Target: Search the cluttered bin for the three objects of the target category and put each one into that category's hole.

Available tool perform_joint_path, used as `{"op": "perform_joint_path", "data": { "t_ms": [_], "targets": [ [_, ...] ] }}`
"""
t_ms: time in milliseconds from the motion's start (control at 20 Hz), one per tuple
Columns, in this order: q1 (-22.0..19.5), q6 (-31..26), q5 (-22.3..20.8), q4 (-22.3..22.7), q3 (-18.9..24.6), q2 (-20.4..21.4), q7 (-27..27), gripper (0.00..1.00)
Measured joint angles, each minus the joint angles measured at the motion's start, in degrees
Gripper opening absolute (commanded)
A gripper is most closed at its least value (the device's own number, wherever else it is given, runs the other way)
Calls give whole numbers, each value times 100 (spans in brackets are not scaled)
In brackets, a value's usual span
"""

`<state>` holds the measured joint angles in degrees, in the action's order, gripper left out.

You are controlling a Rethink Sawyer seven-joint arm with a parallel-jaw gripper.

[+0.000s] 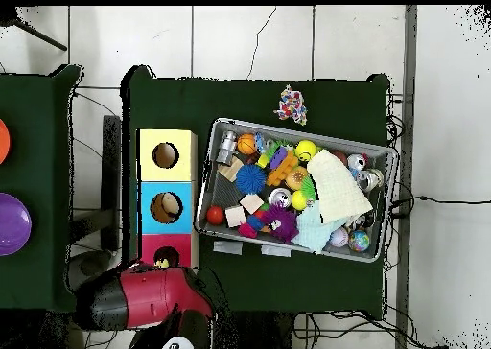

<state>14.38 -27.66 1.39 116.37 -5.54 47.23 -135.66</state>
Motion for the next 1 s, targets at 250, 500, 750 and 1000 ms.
{"op": "perform_joint_path", "data": {
  "t_ms": [250,500,750,1000],
  "targets": [
    [53,362,181,-2,-100,-171,0,0],
    [97,630,357,-2,-231,-356,0,0],
    [120,819,453,-2,-276,-495,0,0],
    [119,831,529,-4,-285,-546,0,0]
  ]
}}
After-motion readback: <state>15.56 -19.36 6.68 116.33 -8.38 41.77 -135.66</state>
